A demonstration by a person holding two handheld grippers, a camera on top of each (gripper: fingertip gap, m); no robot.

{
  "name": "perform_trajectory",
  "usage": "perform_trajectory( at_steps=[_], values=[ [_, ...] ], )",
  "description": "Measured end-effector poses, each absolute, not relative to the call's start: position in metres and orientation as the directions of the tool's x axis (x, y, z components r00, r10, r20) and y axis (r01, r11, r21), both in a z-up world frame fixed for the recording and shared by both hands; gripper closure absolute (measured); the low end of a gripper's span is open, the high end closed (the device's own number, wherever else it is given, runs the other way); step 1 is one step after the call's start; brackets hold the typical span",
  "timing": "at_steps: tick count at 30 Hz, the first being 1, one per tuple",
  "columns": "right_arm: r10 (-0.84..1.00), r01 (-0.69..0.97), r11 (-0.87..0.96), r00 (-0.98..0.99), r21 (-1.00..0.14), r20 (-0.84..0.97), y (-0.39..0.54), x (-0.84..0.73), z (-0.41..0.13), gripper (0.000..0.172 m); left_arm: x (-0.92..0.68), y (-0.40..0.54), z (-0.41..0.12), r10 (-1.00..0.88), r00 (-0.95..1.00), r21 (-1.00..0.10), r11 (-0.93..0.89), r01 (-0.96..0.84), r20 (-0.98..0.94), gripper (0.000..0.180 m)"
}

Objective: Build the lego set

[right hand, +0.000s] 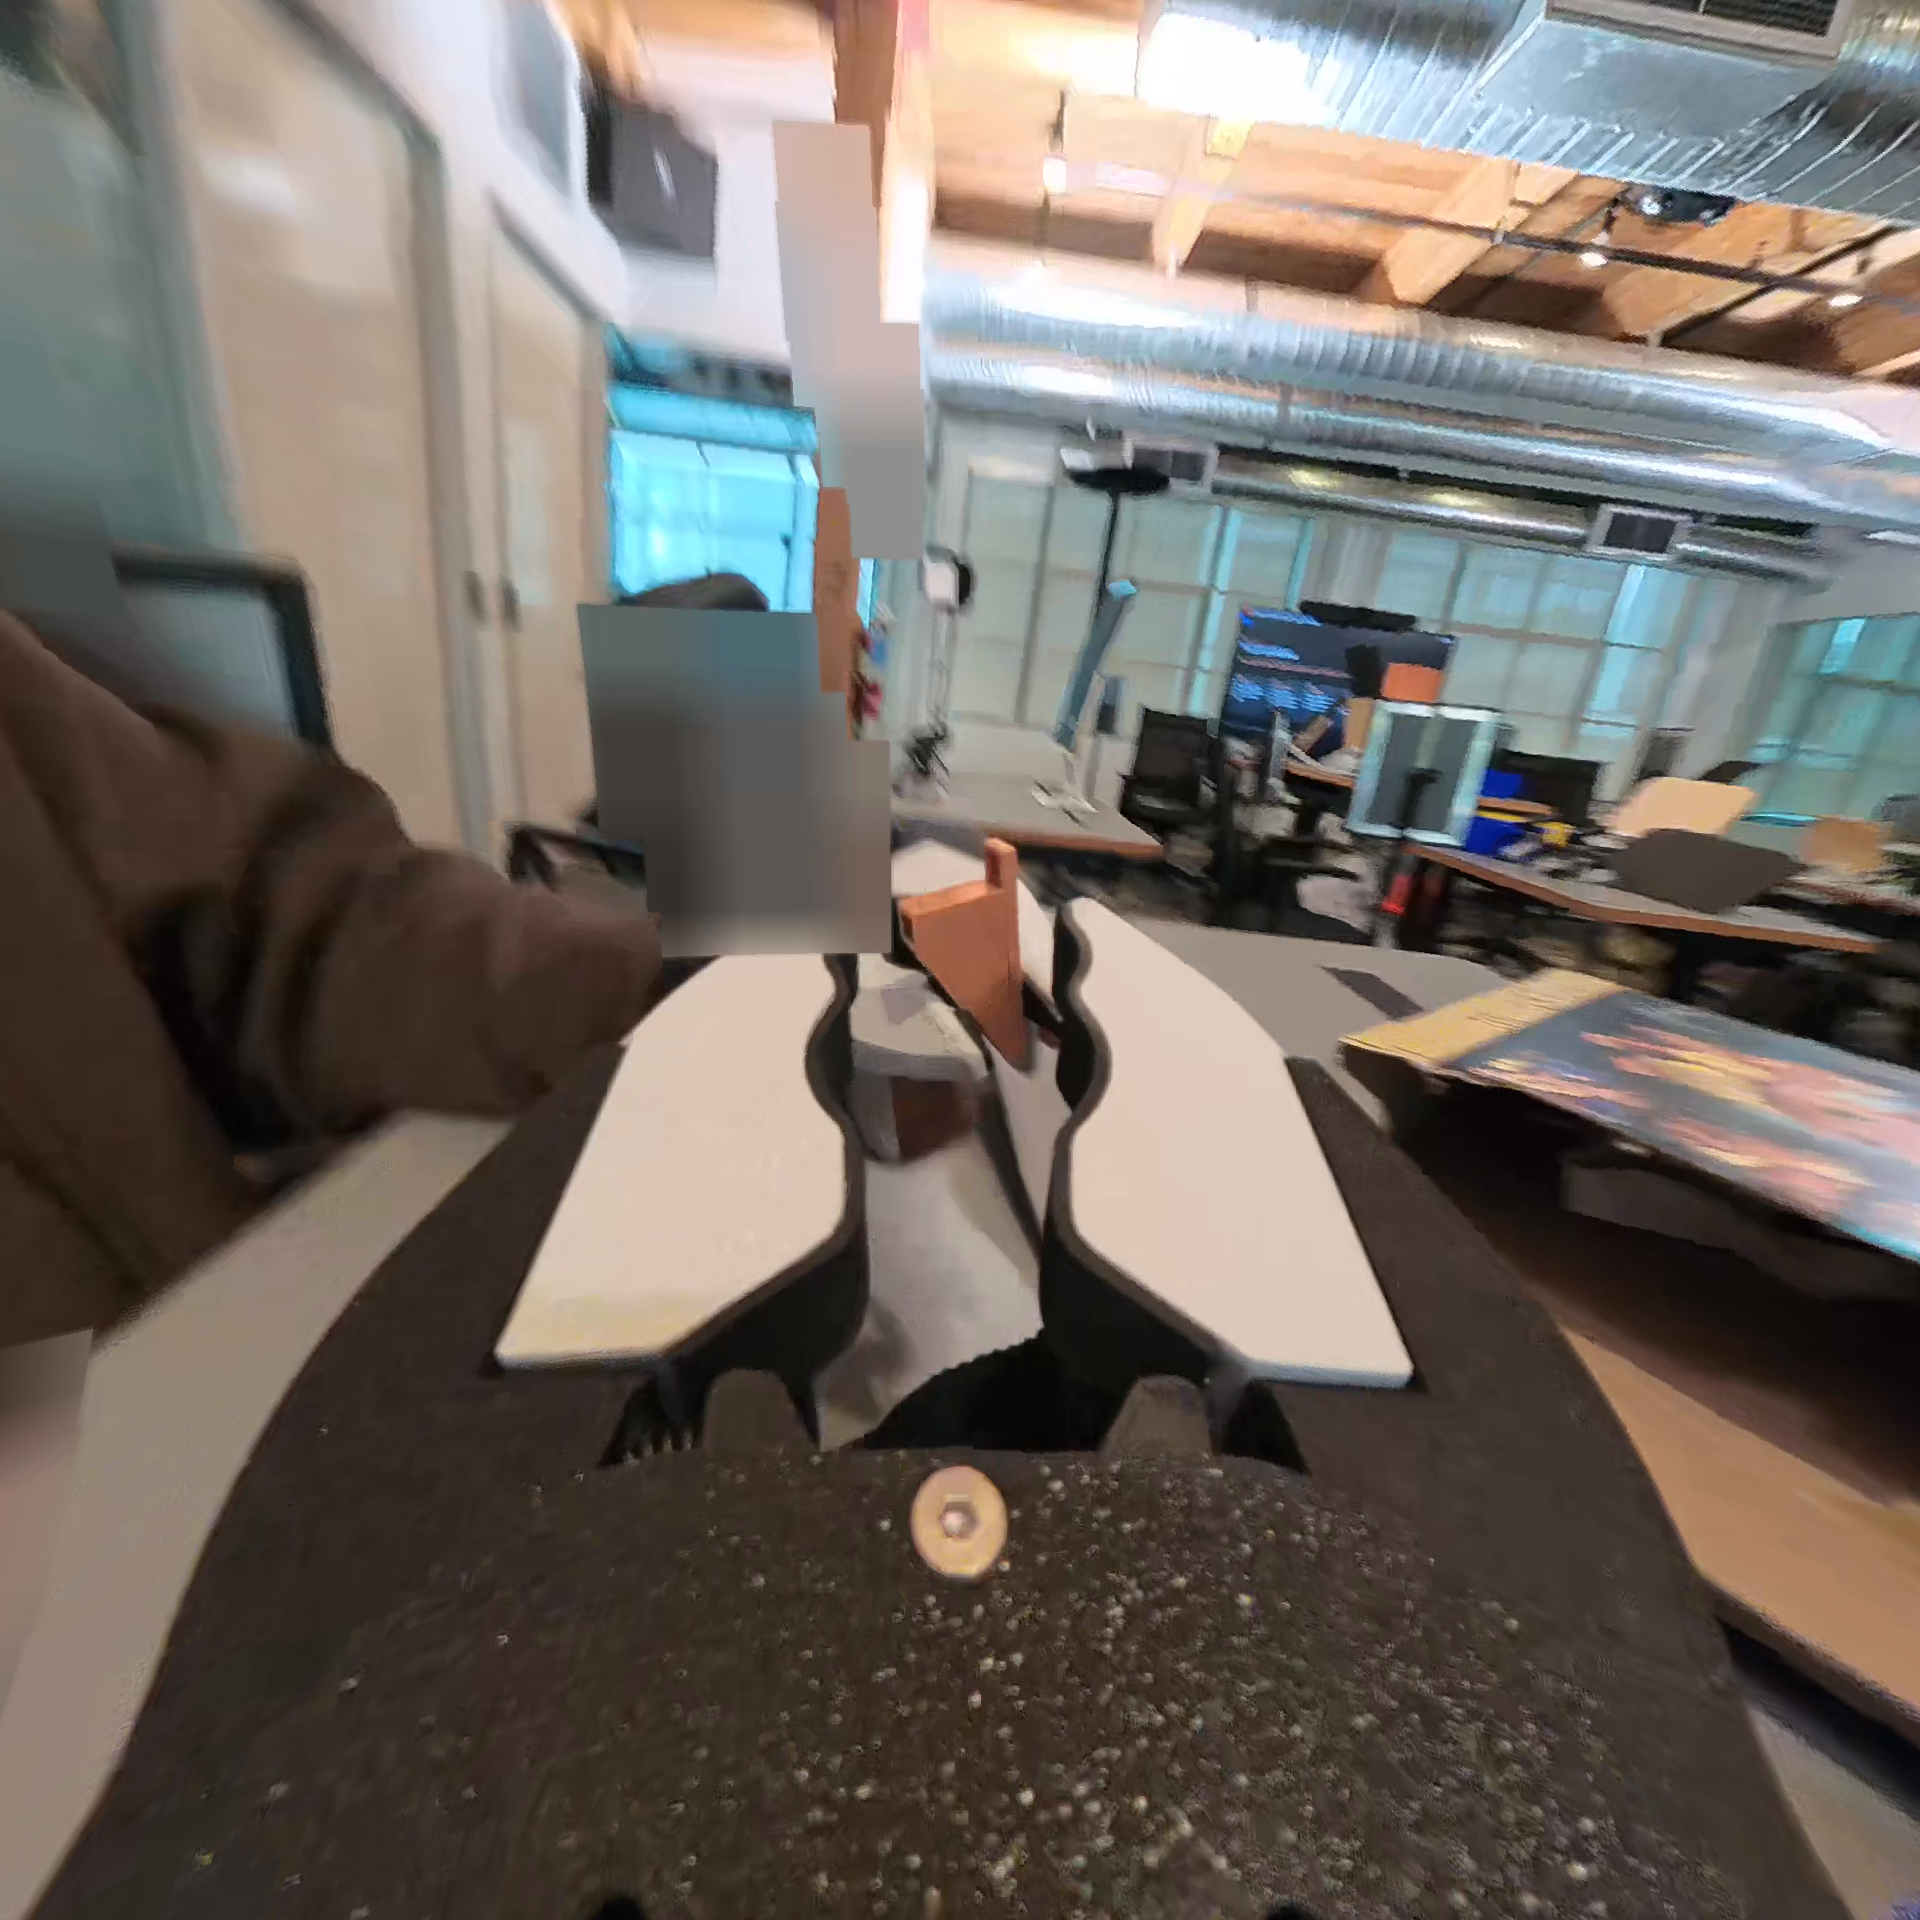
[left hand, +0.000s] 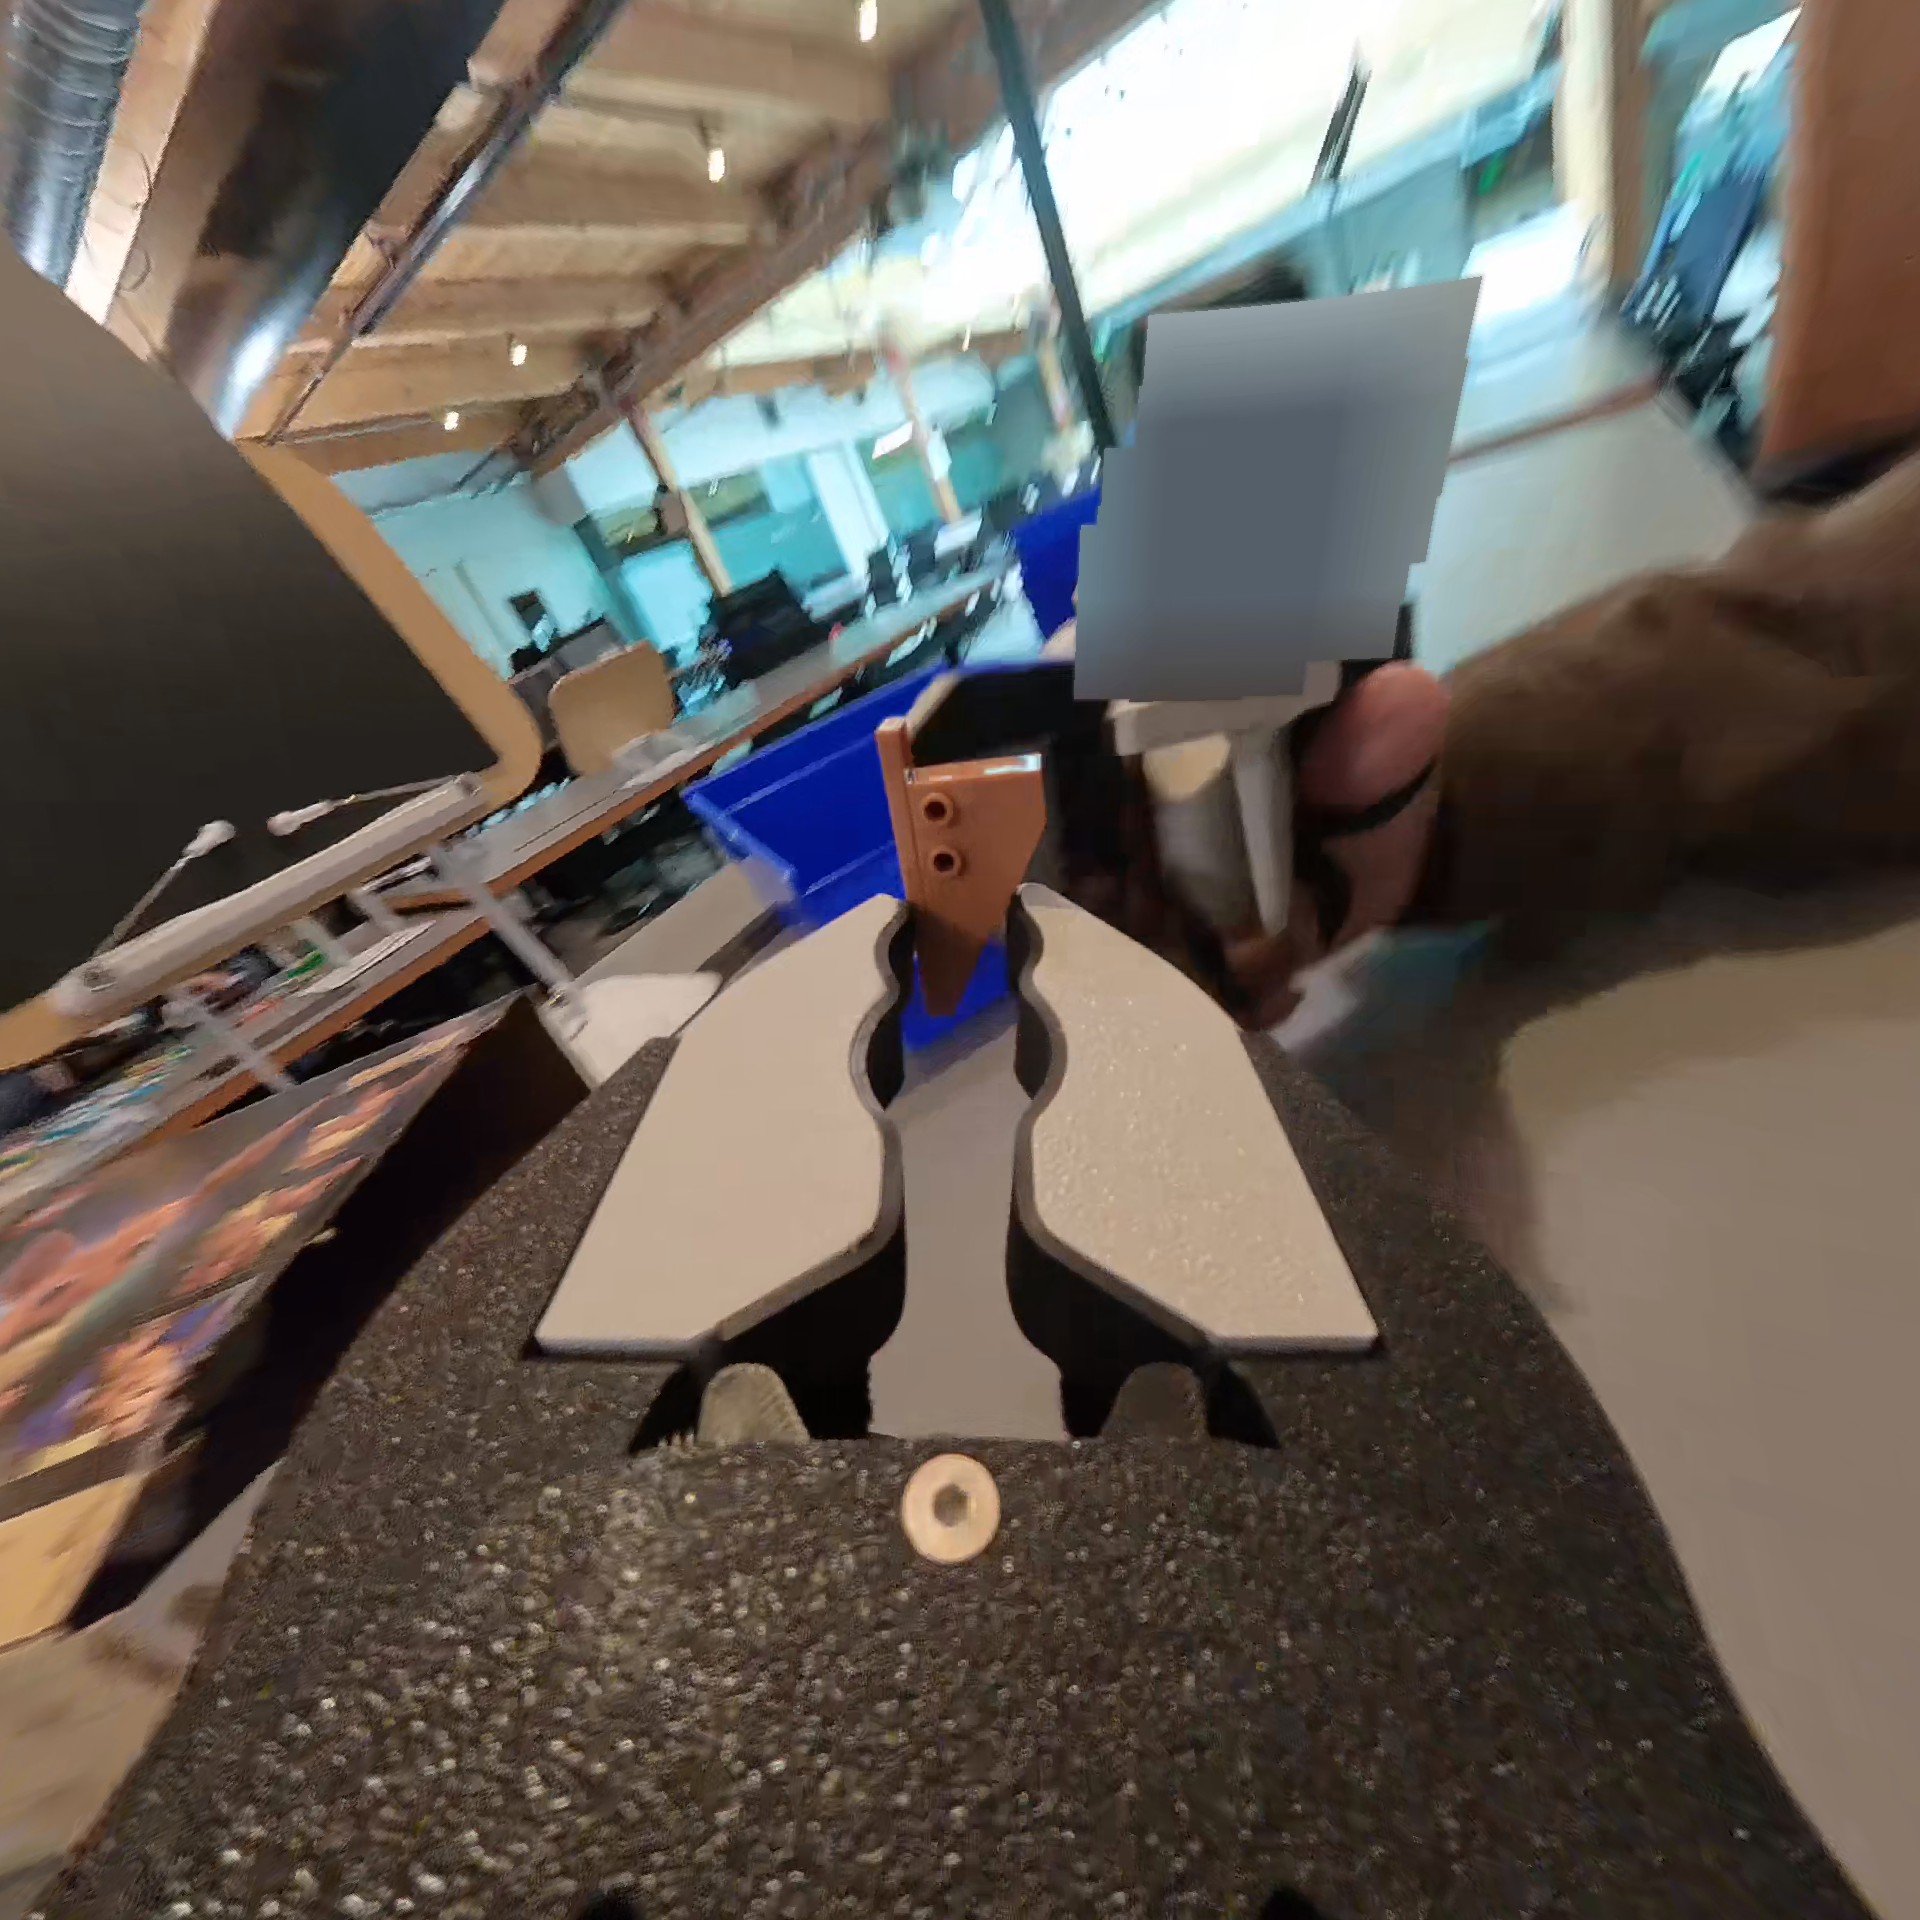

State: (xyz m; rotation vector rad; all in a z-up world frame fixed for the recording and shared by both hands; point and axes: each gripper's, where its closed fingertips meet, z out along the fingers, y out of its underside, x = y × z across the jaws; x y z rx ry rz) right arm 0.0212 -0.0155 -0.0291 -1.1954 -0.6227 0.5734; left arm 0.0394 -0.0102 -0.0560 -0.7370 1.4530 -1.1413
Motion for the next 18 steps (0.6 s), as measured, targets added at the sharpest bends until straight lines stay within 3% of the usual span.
perform_trajectory(
  at_steps=[3, 5, 7, 9, 12, 18],
  values=[
    [0.542, 0.334, 0.273, 0.722, -0.902, 0.431, -0.008, 0.032, -0.055, 0.132, 0.043, 0.011, -0.080, -0.833, -0.162, -0.839, 0.542, -0.044, -0.530, 0.164],
    [0.425, 0.630, 0.228, 0.622, -0.742, 0.658, -0.002, 0.043, -0.079, 0.128, 0.043, 0.017, -0.097, -0.760, -0.192, -0.750, 0.647, -0.138, -0.621, 0.164],
    [0.357, 0.814, 0.176, 0.471, -0.553, 0.807, 0.001, 0.050, -0.101, 0.126, 0.044, 0.022, -0.111, -0.666, -0.207, -0.632, 0.746, -0.210, -0.717, 0.164],
    [0.346, 0.865, 0.163, 0.400, -0.474, 0.849, 0.003, 0.049, -0.114, 0.124, 0.043, 0.021, -0.123, -0.555, -0.245, -0.506, 0.829, -0.237, -0.795, 0.164],
    [0.358, 0.872, 0.175, 0.376, -0.457, 0.855, 0.004, 0.042, -0.120, 0.123, 0.042, 0.022, -0.134, -0.429, -0.275, -0.360, 0.894, -0.267, -0.861, 0.164],
    [0.349, 0.913, 0.195, 0.276, -0.358, 0.896, 0.004, 0.029, -0.133, 0.124, 0.043, 0.016, -0.137, -0.377, -0.290, -0.307, 0.916, -0.258, -0.880, 0.164]
  ],
)
